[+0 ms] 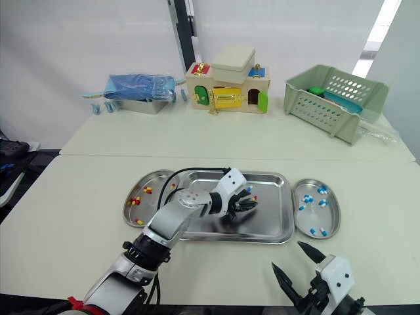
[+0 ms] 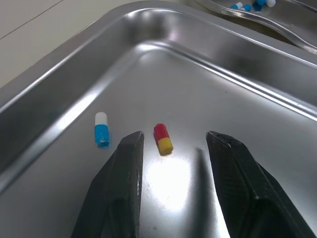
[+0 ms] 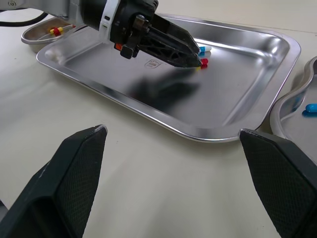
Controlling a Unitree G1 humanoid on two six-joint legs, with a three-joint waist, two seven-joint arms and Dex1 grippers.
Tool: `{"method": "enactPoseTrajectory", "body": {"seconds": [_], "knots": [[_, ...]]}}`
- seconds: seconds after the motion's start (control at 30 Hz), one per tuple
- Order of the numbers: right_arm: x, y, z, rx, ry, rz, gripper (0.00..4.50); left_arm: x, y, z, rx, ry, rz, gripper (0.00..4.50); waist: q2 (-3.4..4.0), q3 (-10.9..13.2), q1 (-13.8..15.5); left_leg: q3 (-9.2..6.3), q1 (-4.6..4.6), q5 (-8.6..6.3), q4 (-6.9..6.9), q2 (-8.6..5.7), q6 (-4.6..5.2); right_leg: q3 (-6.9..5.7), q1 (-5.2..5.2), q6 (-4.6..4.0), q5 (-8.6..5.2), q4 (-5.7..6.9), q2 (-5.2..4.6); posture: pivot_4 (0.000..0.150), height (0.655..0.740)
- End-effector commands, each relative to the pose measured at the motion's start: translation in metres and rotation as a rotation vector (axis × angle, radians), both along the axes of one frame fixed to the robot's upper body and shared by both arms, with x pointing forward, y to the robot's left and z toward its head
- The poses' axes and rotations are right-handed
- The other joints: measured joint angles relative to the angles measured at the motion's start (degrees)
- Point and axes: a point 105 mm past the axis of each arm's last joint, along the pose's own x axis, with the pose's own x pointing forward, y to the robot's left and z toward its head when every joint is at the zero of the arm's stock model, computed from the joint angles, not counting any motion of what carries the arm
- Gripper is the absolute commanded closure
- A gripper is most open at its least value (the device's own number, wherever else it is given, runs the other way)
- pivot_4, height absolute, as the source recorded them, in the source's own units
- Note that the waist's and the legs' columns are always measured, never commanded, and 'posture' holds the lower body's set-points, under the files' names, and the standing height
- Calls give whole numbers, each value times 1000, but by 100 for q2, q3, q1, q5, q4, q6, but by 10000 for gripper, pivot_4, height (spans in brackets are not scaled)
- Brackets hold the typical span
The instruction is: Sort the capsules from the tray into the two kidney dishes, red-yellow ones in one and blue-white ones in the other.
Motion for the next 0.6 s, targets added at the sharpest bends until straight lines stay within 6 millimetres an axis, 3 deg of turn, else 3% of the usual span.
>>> {"method": "enactPoseTrajectory", "body": {"seconds": [0.03,0.53,0.6], "knots": [[0,2,8,0,-38,3,0,3,-6,8,-9,-36,-17,24915,0,0,-4,1,0,0,0,0,0,1,0,0,0,0,0,1500,7400],[-2,1,-2,5,-38,-15,0,1,-9,0,3,-7,-34,24915,0,0,-1,0,1,1,0,0,-2,0,0,0,0,0,0,1500,7400],[-2,1,-2,6,-40,-14,0,0,-9,0,1,-5,-32,28544,0,0,-1,0,0,1,0,0,-2,0,0,0,0,0,0,1500,7400]]}}
